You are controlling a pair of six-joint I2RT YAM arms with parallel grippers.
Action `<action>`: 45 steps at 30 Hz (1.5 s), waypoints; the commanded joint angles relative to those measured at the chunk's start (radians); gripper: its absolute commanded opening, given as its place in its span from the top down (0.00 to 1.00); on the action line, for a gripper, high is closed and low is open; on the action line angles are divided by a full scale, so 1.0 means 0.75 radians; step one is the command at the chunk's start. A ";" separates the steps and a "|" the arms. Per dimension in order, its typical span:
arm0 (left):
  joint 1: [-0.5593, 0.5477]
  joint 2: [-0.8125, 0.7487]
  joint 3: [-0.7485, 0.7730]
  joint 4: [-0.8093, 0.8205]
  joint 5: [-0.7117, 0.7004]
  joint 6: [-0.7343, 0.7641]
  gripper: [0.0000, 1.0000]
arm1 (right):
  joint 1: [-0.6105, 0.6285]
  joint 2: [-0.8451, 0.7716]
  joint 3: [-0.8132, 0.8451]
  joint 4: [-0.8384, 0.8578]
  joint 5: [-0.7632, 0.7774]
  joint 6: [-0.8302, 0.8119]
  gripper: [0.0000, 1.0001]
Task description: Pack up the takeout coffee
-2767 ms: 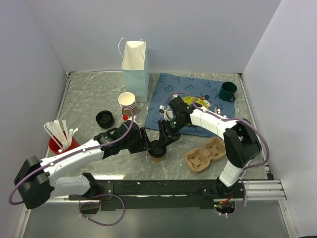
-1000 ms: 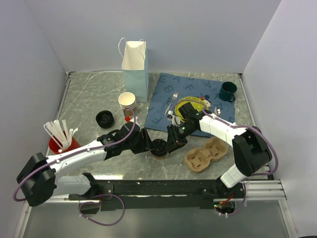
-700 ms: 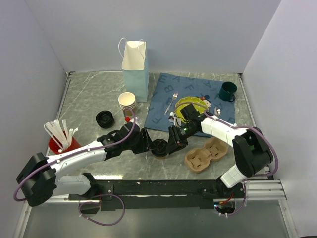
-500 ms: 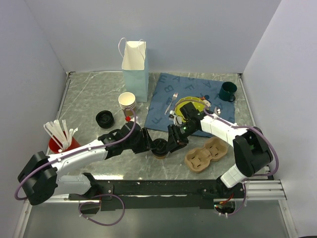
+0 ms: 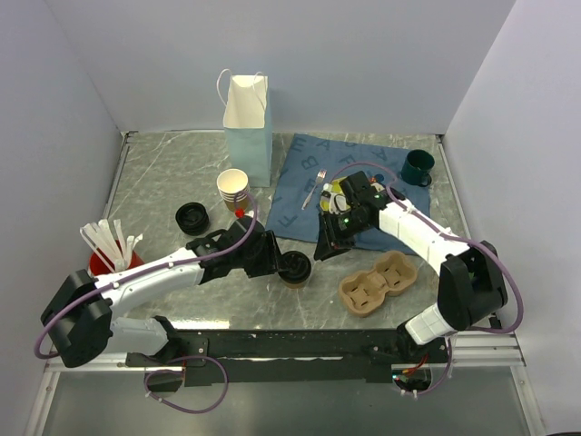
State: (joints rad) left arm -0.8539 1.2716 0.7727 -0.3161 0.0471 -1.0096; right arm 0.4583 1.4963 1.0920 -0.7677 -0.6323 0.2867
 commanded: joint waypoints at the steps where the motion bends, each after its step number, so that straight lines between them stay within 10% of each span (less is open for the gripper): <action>1: -0.003 0.039 -0.016 -0.104 -0.059 0.051 0.45 | -0.010 -0.009 0.011 -0.011 0.027 0.002 0.66; 14: -0.003 0.051 -0.030 -0.078 -0.057 0.033 0.45 | 0.009 0.062 -0.186 0.250 -0.132 0.131 0.67; 24: -0.003 0.053 0.043 -0.129 -0.059 0.055 0.43 | 0.011 0.042 -0.133 0.046 0.082 0.066 0.66; 36: 0.005 -0.043 0.532 -0.409 -0.283 0.148 0.01 | 0.125 -0.177 0.139 -0.089 0.432 0.033 0.50; 45: 0.005 -0.304 0.281 -0.472 -0.513 0.156 0.03 | 0.289 0.030 0.379 -0.097 0.569 -0.198 0.47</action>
State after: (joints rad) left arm -0.8532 1.1236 1.0405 -0.6128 -0.2325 -0.9104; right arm 0.6655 1.4506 1.2995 -0.8204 -0.2855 0.2352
